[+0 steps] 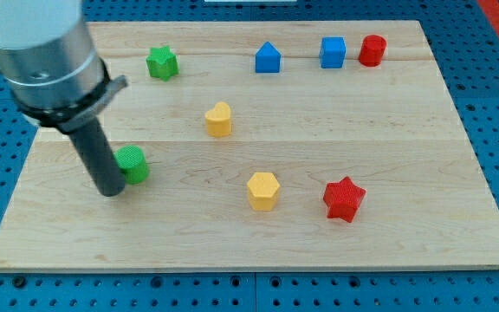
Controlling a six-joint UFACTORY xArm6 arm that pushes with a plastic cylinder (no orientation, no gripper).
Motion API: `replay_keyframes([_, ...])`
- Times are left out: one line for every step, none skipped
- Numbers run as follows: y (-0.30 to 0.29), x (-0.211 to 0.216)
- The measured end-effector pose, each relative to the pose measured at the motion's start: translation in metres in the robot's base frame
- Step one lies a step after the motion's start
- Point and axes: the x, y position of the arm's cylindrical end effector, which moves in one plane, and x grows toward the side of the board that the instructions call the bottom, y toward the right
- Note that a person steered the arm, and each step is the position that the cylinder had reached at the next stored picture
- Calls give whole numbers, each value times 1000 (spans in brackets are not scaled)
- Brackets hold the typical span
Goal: Point your arm at the green circle
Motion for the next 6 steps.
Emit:
replay_keyframes([-30,-6])
replay_keyframes([-35,-5])
replay_keyframes([-16,13])
replay_keyframes([-3,12])
replay_keyframes([0,8])
replay_keyframes([12,4])
